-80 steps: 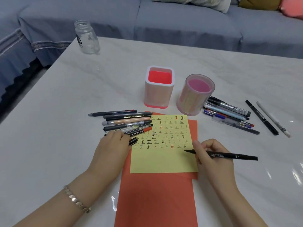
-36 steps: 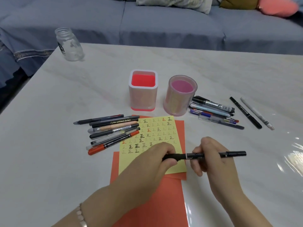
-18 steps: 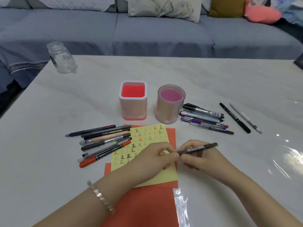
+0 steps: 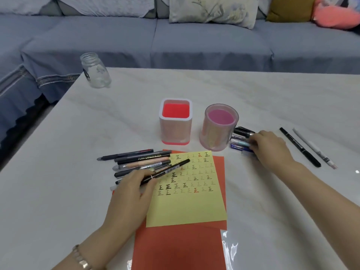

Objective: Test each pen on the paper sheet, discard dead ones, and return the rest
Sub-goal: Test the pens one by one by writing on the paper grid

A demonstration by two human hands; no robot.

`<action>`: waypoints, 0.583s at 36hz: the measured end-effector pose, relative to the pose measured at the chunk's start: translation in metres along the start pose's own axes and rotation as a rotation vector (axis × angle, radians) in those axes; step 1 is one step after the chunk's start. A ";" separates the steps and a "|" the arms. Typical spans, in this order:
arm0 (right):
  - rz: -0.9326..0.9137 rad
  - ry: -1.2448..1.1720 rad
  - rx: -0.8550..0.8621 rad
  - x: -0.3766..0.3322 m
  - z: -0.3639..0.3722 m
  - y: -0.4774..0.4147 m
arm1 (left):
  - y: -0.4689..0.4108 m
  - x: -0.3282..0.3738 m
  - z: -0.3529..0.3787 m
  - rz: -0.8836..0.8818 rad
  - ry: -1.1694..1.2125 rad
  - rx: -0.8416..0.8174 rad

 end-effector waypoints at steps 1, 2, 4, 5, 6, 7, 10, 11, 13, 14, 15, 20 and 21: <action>0.005 -0.002 -0.023 0.000 0.001 0.000 | -0.003 -0.002 -0.003 0.016 -0.035 0.028; 0.002 0.003 -0.045 0.000 0.002 0.001 | -0.006 -0.002 -0.006 0.038 -0.079 0.060; -0.017 -0.001 -0.086 -0.001 0.005 0.002 | -0.014 -0.004 -0.014 0.070 -0.186 0.130; -0.020 -0.026 -0.100 0.000 0.006 0.003 | -0.018 -0.006 -0.017 0.067 -0.236 0.158; -0.021 -0.063 -0.107 0.000 0.006 0.005 | -0.022 -0.010 -0.020 0.056 -0.281 0.176; -0.027 -0.092 -0.102 0.000 0.006 0.007 | -0.025 -0.015 -0.021 0.041 -0.323 0.184; -0.039 -0.132 -0.046 -0.002 0.000 0.017 | -0.032 -0.033 -0.018 -0.006 -0.399 0.148; -0.034 -0.151 -0.024 -0.003 -0.003 0.023 | -0.033 -0.038 -0.016 -0.019 -0.410 0.130; -0.052 -0.196 -0.004 -0.008 -0.008 0.036 | -0.033 -0.042 -0.015 -0.015 -0.418 0.114; -0.083 -0.221 -0.008 -0.013 -0.010 0.043 | -0.033 -0.040 -0.015 0.010 -0.417 0.123; -0.114 -0.245 -0.019 -0.021 -0.013 0.051 | -0.032 -0.036 -0.016 0.042 -0.408 0.132; -0.229 -0.442 -0.136 -0.069 -0.032 0.097 | -0.024 0.020 0.001 0.286 -0.167 0.043; -0.250 -0.481 -0.173 -0.078 -0.035 0.105 | -0.021 0.037 0.006 0.374 -0.142 0.015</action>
Point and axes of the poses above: each hand's wrist, its own y-axis away from the middle knuckle, its own z-axis out of the palm, x = y × z, the point moved 9 cm from there along -y, towards the middle knuckle, and after that the axes turned 5 degrees about z, right-handed, at the moved point
